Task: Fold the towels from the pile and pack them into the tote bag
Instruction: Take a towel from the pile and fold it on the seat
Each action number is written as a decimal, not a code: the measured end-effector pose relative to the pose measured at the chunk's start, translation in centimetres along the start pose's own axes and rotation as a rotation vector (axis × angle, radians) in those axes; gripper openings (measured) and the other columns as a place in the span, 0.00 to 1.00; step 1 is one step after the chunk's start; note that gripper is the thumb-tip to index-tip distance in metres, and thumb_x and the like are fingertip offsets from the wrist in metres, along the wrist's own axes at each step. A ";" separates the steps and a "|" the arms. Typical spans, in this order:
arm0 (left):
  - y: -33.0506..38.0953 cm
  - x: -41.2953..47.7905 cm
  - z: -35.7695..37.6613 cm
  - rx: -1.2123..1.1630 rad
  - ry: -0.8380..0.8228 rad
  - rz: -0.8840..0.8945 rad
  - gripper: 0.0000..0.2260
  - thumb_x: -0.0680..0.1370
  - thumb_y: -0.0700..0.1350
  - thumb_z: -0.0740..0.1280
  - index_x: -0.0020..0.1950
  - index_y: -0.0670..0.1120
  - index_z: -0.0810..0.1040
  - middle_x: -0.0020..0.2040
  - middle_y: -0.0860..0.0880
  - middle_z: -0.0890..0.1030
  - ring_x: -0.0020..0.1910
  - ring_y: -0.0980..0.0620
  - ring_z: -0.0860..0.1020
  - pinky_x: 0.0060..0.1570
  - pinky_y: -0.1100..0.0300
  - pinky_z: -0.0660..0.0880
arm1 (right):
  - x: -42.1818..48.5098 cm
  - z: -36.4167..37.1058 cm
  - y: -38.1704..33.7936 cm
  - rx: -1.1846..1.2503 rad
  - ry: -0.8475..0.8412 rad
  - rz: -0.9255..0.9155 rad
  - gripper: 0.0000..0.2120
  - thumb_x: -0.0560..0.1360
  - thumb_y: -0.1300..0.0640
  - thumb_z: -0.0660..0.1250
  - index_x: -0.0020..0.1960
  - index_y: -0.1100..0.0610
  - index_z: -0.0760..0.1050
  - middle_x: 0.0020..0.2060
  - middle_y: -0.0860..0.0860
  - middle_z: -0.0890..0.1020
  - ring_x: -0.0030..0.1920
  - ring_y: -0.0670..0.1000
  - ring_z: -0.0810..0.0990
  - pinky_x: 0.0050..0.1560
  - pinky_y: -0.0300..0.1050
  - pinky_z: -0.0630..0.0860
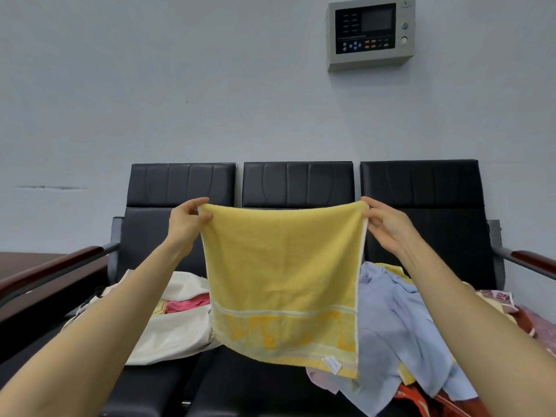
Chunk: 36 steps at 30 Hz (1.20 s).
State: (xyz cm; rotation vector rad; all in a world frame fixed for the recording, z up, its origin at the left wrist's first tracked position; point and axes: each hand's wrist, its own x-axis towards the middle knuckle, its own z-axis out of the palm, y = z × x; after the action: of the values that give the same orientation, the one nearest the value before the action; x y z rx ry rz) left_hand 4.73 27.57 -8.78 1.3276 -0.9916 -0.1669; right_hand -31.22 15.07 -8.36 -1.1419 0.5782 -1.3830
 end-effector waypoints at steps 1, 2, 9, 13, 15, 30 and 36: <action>0.1 -0.3 -0.1 0.089 0.028 0.045 0.16 0.76 0.36 0.69 0.63 0.45 0.78 0.54 0.47 0.77 0.54 0.49 0.75 0.54 0.57 0.73 | -0.3 0.0 -0.1 -0.098 0.006 -0.045 0.18 0.73 0.72 0.66 0.61 0.61 0.77 0.51 0.56 0.82 0.51 0.51 0.82 0.54 0.43 0.79; 0.2 -0.5 -0.2 0.177 0.049 0.092 0.14 0.76 0.38 0.69 0.62 0.44 0.79 0.54 0.47 0.78 0.53 0.49 0.75 0.54 0.56 0.73 | -0.6 -0.1 -0.2 -0.252 0.027 -0.115 0.17 0.72 0.71 0.69 0.59 0.60 0.78 0.49 0.54 0.82 0.50 0.50 0.82 0.54 0.42 0.79; 0.6 -1.6 -1.6 0.386 0.103 0.305 0.09 0.80 0.43 0.64 0.57 0.41 0.79 0.52 0.47 0.69 0.51 0.49 0.71 0.53 0.60 0.67 | -1.8 -0.3 0.3 -1.133 0.143 -0.750 0.05 0.78 0.59 0.64 0.51 0.58 0.78 0.47 0.48 0.73 0.44 0.47 0.74 0.44 0.41 0.73; 1.8 -2.5 -2.7 0.212 0.010 0.302 0.08 0.80 0.48 0.63 0.48 0.44 0.76 0.41 0.49 0.74 0.38 0.53 0.72 0.39 0.62 0.69 | -2.4 0.3 -0.5 -0.776 0.113 -0.578 0.03 0.81 0.55 0.59 0.50 0.52 0.70 0.41 0.53 0.75 0.32 0.46 0.74 0.33 0.39 0.72; 2.4 -2.5 -3.0 0.029 -0.065 0.215 0.10 0.79 0.49 0.65 0.42 0.45 0.75 0.32 0.51 0.71 0.28 0.57 0.69 0.28 0.64 0.67 | -2.3 0.5 -0.9 -0.646 0.092 -0.491 0.04 0.82 0.54 0.58 0.49 0.53 0.68 0.33 0.52 0.74 0.23 0.45 0.71 0.23 0.37 0.68; -16.6 1.5 6.0 0.091 -0.226 -0.469 0.07 0.78 0.39 0.68 0.45 0.38 0.72 0.41 0.39 0.78 0.33 0.46 0.83 0.33 0.56 0.82 | 6.1 -4.9 15.3 -0.979 0.072 0.152 0.08 0.81 0.61 0.57 0.53 0.59 0.75 0.40 0.58 0.78 0.28 0.57 0.81 0.31 0.47 0.79; -18.7 0.1 6.0 0.020 -0.189 -0.378 0.07 0.79 0.39 0.66 0.43 0.42 0.70 0.45 0.37 0.79 0.40 0.45 0.81 0.42 0.56 0.79 | 5.7 -5.2 17.0 -0.670 0.130 -0.019 0.07 0.83 0.59 0.55 0.52 0.61 0.70 0.42 0.58 0.76 0.30 0.49 0.82 0.35 0.41 0.80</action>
State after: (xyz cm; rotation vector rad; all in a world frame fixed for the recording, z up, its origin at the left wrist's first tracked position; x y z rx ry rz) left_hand 8.54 17.62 -25.34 1.5298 -0.8909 -0.5797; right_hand -27.01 5.11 -23.57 -1.5879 1.1834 -1.3192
